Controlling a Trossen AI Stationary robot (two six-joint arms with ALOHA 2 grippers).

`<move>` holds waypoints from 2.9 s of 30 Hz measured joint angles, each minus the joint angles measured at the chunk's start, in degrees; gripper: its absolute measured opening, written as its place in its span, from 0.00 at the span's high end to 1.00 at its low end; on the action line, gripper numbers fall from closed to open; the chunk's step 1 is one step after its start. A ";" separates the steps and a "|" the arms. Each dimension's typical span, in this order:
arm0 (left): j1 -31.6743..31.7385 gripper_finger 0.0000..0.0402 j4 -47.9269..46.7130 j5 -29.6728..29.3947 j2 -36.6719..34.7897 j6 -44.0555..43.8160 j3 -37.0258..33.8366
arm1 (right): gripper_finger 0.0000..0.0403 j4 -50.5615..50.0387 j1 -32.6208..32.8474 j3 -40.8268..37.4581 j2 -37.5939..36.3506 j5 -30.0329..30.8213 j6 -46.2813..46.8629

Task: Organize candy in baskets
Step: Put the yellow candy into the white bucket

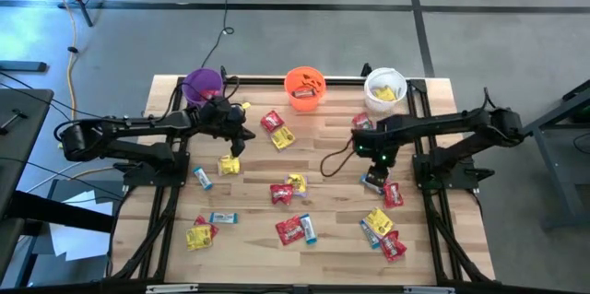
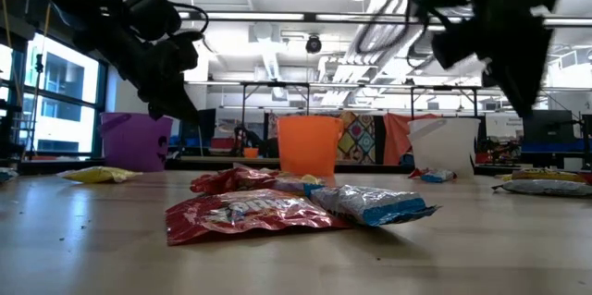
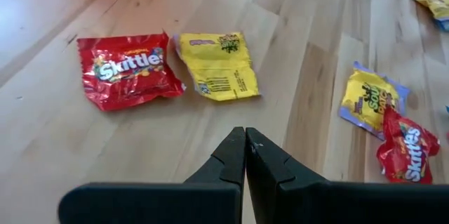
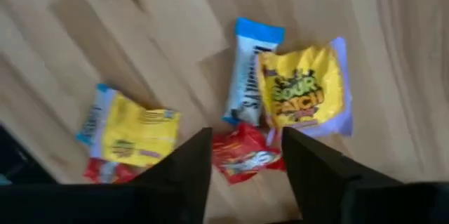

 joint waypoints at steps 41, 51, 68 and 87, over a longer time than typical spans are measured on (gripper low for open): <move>0.00 1.00 0.19 -0.20 0.00 -5.19 0.00 | 0.95 22.93 -2.09 -10.30 0.07 5.81 -6.46; 0.00 1.00 0.27 -0.18 0.00 -4.71 0.00 | 0.99 15.30 -19.30 11.30 0.04 11.49 -12.63; -0.02 1.00 2.95 -0.21 -0.01 -5.17 0.00 | 1.00 11.21 -53.21 21.20 7.83 13.70 -16.83; -0.09 1.00 2.99 -0.63 -0.02 -6.13 0.00 | 1.00 10.48 -57.62 21.14 25.43 13.49 -15.17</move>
